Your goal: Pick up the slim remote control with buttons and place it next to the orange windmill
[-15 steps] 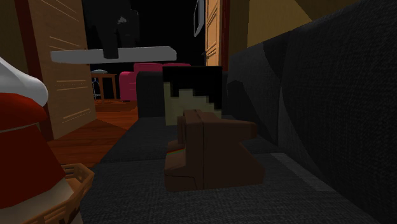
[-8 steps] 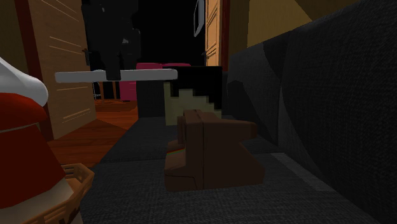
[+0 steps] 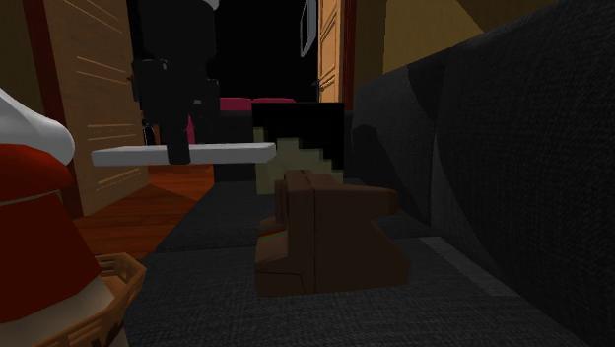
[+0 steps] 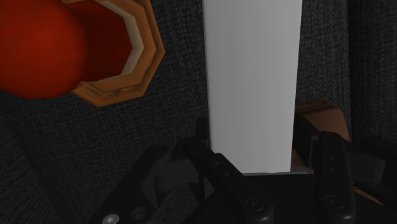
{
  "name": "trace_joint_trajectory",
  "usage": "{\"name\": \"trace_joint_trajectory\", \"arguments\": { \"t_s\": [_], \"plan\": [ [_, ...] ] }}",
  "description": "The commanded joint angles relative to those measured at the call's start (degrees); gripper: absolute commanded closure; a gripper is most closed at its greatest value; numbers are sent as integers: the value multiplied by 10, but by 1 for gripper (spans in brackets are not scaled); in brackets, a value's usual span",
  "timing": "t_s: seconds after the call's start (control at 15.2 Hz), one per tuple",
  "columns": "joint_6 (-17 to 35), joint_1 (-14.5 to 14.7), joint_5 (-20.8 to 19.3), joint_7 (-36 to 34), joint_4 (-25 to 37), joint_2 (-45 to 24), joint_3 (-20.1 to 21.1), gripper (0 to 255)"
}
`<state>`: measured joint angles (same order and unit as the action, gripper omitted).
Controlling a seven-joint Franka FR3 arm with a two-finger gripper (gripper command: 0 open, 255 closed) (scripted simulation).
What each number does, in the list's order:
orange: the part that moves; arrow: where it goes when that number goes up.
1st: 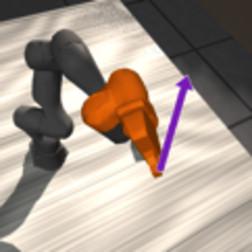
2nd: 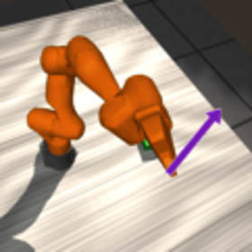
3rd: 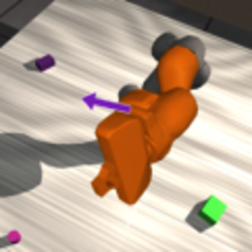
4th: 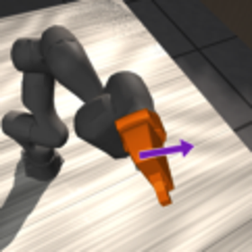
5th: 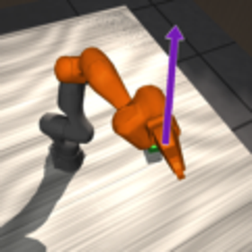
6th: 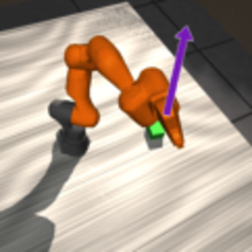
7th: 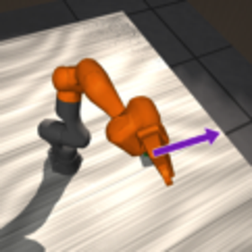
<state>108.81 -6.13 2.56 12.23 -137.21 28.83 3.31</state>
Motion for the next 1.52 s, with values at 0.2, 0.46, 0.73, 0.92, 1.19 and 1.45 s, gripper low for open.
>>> {"name": "trace_joint_trajectory", "arguments": {
  "t_s": [0.2, 0.46, 0.73, 0.92, 1.19, 1.45],
  "plan": [
    [40, 0, 1, 1, -32, -7, 1, 255],
    [73, 1, 1, 1, -57, -16, 2, 255],
    [107, 1, 2, 1, -80, -27, 3, 255],
    [133, 1, 2, 2, -96, -37, 4, 255],
    [169, 1, 3, 2, -115, -53, 5, 255],
    [205, 1, 3, 2, -133, -71, 5, 255]
  ]
}}
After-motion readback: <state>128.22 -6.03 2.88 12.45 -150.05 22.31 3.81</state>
